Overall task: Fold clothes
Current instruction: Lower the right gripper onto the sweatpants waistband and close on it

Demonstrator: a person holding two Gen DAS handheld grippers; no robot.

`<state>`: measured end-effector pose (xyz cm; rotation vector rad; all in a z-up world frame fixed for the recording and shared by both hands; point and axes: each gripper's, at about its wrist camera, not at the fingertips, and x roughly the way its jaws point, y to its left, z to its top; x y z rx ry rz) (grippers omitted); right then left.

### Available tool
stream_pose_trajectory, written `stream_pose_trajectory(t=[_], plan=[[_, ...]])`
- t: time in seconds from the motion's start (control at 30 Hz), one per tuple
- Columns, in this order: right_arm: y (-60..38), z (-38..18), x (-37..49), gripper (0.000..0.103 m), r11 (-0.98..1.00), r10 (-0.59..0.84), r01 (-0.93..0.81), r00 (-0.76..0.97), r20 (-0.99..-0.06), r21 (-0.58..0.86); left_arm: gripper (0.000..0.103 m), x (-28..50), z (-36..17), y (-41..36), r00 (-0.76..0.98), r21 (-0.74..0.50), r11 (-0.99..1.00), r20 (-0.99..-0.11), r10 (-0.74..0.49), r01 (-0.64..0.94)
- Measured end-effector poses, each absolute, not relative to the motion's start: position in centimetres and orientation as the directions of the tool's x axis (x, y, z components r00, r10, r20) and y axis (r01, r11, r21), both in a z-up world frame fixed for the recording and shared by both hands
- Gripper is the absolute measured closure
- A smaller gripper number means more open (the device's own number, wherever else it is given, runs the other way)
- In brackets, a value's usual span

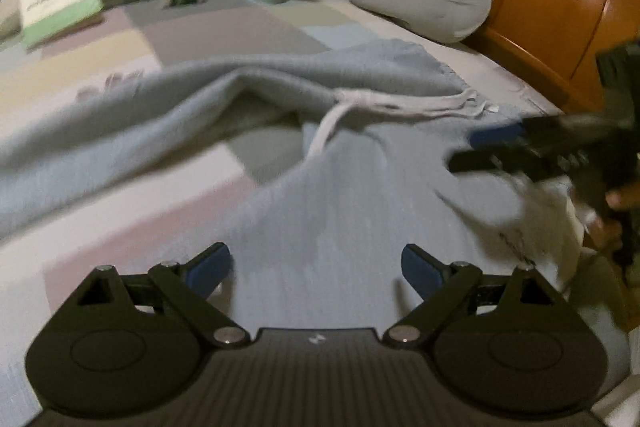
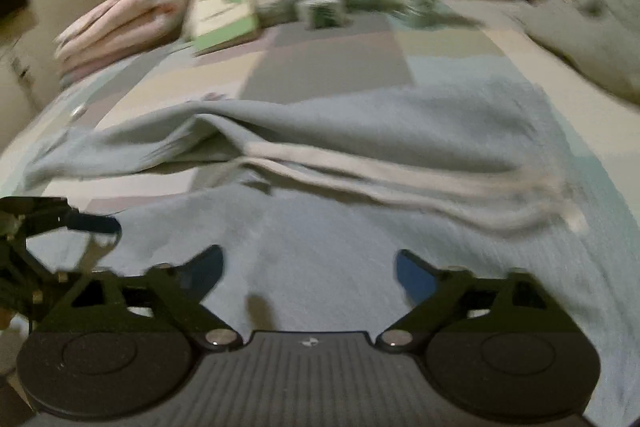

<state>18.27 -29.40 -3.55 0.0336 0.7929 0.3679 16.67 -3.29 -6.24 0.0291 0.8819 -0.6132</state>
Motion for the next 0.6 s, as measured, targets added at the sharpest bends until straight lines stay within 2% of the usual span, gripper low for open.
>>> stream_pose_trajectory(t=[0.07,0.13,0.3,0.4,0.6], plan=[[-27.7,-2.9,19.4,0.036,0.914,0.356,-0.389,0.627,-0.693,0.118,0.011,15.8,-6.6,-2.9,0.479,-0.233,0.845,-0.738,-0.476,0.482],[-26.1,-2.5,20.8,0.054,0.887,0.386,-0.451,0.597,-0.703,0.104,0.01,15.0,-6.8,-2.5,0.493,-0.223,0.85,-0.733,-0.468,0.477],[-23.6,-3.8,25.3,0.053,0.834,0.488,-0.496,0.46,-0.742,0.241,0.01,13.9,-6.9,-2.1,0.52,-0.25,0.864,-0.713,-0.47,0.437],[-23.5,-4.5,26.6,0.039,0.811,0.559,-0.485,0.472,-0.682,0.328,0.01,13.6,-7.0,-2.2,0.53,-0.243,0.866,-0.708,-0.467,0.438],[-24.4,-4.0,26.6,0.039,0.73,0.683,-0.497,0.503,-0.529,0.47,0.01,13.7,-7.2,-2.0,0.533,-0.261,0.862,-0.697,-0.48,0.435]])
